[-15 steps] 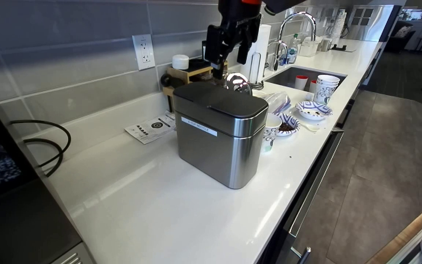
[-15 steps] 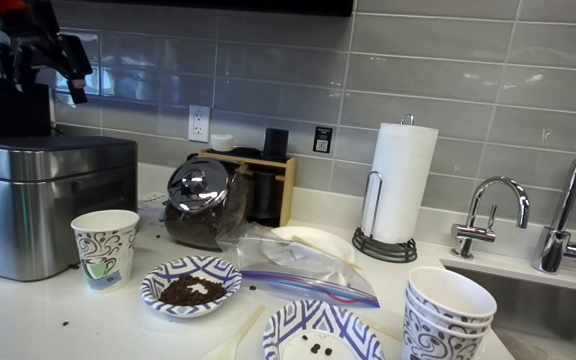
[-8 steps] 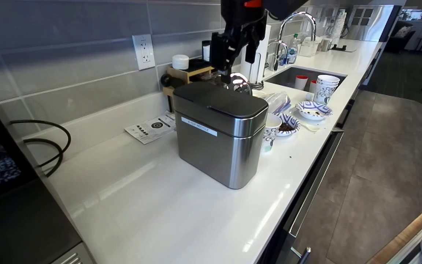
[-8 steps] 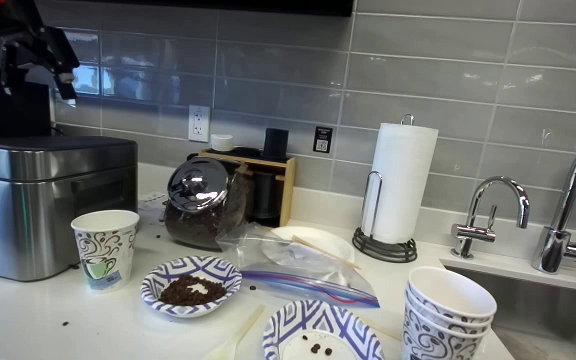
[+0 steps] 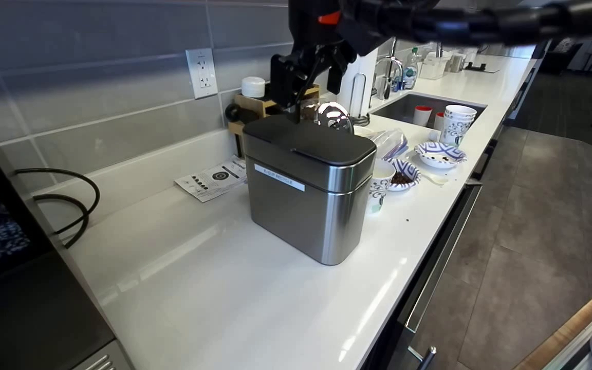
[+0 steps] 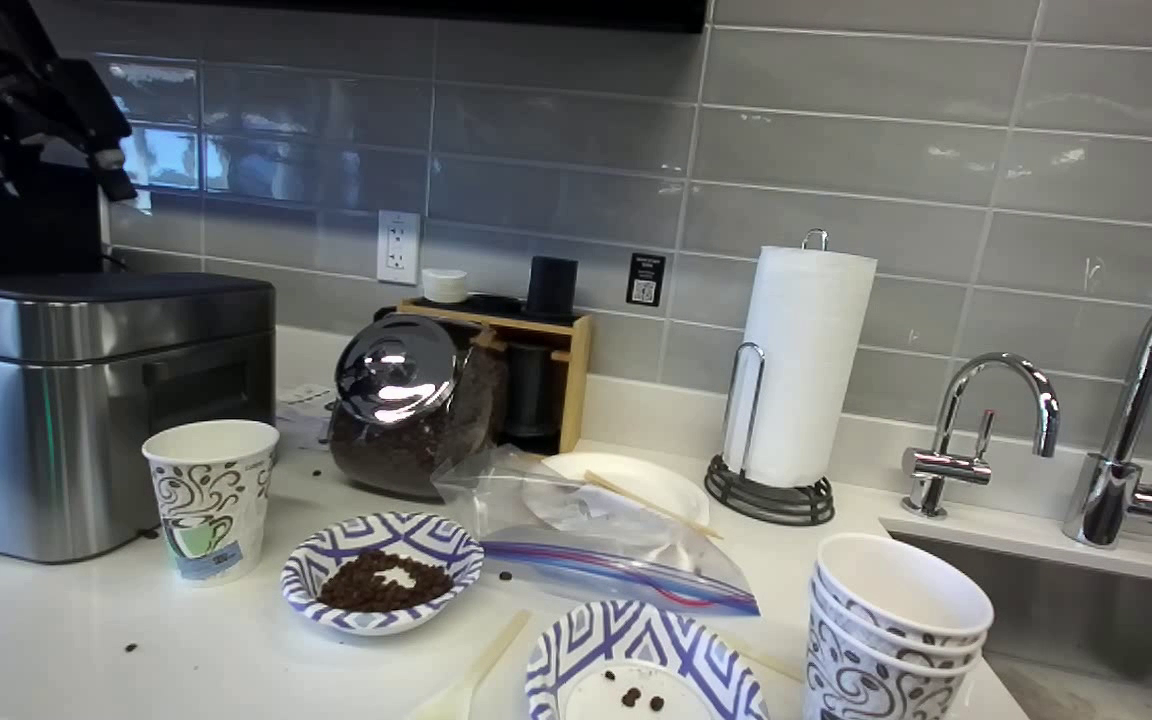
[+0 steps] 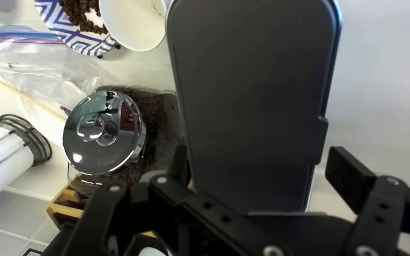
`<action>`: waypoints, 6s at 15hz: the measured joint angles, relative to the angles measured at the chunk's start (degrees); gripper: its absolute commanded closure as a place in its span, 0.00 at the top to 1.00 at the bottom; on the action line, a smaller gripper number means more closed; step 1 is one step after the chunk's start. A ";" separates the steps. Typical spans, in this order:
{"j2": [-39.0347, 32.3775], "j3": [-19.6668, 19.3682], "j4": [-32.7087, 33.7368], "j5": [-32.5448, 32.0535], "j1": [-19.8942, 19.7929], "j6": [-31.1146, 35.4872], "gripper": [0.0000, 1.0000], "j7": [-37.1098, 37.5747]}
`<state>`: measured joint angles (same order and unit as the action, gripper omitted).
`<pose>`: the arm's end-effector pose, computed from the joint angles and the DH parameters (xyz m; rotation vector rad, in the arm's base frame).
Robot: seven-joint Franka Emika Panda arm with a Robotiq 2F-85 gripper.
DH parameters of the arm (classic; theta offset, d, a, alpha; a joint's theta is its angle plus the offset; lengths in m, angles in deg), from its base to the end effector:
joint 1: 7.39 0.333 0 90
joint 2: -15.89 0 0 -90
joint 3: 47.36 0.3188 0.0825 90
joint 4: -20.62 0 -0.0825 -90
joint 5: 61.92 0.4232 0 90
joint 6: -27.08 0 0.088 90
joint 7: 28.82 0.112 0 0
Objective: Open the silver bin.
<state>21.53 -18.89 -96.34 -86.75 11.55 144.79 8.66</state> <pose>0.4054 0.4132 0.4790 2.7876 0.5062 0.5267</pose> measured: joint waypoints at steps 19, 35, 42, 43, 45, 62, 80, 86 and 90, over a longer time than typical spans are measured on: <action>-11.13 -2.60 6.07 -5.59 5.21 1.18 1.00 2.08; -11.38 -4.44 6.08 -6.04 6.44 -1.65 1.00 1.90; -11.31 -4.59 6.08 -6.17 6.47 -3.74 1.00 1.46; -11.27 -4.59 6.09 -6.17 6.47 -4.03 1.00 1.45; -11.24 -4.59 6.20 -6.17 6.55 -4.51 1.00 1.45; -8.25 -5.00 8.02 -6.17 6.89 -9.16 1.00 1.44; 4.31 -6.40 1.52 -5.65 1.59 -8.24 1.00 -1.88; 10.07 -6.70 -4.11 -4.64 -0.51 -6.65 1.00 -1.85; 13.19 -6.71 -6.92 -3.92 -1.44 -6.55 1.00 -1.82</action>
<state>34.72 -25.60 -103.26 -90.66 10.11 138.24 6.84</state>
